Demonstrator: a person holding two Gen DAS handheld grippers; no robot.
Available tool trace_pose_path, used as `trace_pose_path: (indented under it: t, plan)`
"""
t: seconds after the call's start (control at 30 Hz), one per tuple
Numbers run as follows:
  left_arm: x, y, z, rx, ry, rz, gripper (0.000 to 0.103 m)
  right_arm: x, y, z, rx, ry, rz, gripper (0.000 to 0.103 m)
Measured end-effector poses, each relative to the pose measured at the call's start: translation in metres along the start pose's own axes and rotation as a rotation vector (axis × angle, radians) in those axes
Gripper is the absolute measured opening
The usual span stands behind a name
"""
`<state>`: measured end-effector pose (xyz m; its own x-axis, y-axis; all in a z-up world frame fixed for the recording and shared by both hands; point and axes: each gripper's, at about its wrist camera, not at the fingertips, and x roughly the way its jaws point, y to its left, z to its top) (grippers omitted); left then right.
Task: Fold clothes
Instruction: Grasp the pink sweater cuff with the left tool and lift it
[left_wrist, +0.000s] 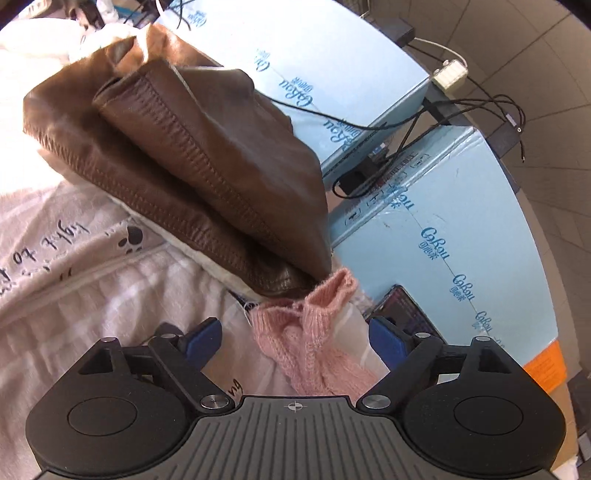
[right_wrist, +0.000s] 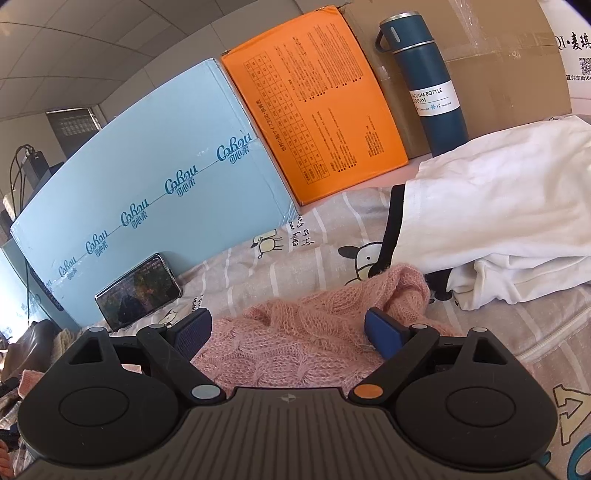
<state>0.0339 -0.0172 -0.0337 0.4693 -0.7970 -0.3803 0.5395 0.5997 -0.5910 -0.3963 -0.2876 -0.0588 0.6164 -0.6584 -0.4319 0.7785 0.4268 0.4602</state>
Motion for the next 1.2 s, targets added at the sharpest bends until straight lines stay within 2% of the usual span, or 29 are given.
trace_pose_path:
  t: [0.13, 0.37, 0.5, 0.53, 0.57, 0.6, 0.63, 0.7, 0.93, 1.1, 1.2]
  plan:
    - [0.015, -0.003, -0.002, -0.003, 0.046, -0.022, 0.089, 0.0, 0.0, 0.0, 0.0, -0.003, 0.0, 0.09]
    - [0.041, -0.009, -0.007, -0.007, 0.126, -0.061, 0.097, 0.0, 0.0, -0.001, -0.002, 0.0, 0.0, 0.09]
    - [0.051, -0.032, -0.018, 0.203, 0.116, -0.025, 0.098, 0.0, 0.0, 0.0, 0.0, 0.001, 0.003, 0.09]
    - [0.05, -0.033, -0.019, 0.215, 0.116, -0.039, 0.089, 0.0, 0.0, 0.0, 0.0, 0.001, 0.003, 0.09]
    - [0.049, -0.033, -0.02, 0.223, 0.116, -0.055, 0.054, 0.0, 0.0, 0.0, 0.0, 0.001, 0.004, 0.09]
    - [0.052, -0.031, -0.02, 0.213, 0.144, -0.074, 0.034, 0.0, 0.0, 0.0, 0.0, 0.0, 0.005, 0.09]
    - [0.055, -0.028, -0.021, 0.198, 0.17, -0.076, 0.02, 0.0, 0.0, 0.0, 0.0, 0.0, 0.005, 0.09]
    - [0.053, -0.025, -0.021, 0.177, 0.161, -0.098, 0.018, 0.0, 0.0, 0.0, -0.001, -0.001, 0.006, 0.09]
    - [-0.015, -0.047, -0.026, 0.286, -0.09, -0.266, 0.018, -0.004, -0.004, 0.001, 0.023, -0.037, 0.04, 0.09]
    - [-0.068, -0.041, -0.023, 0.182, -0.19, -0.433, 0.016, -0.013, -0.006, 0.003, 0.034, -0.106, 0.045, 0.09]
    - [-0.088, -0.039, -0.013, 0.144, -0.24, -0.468, 0.015, -0.024, -0.004, 0.005, 0.022, -0.152, 0.04, 0.09]
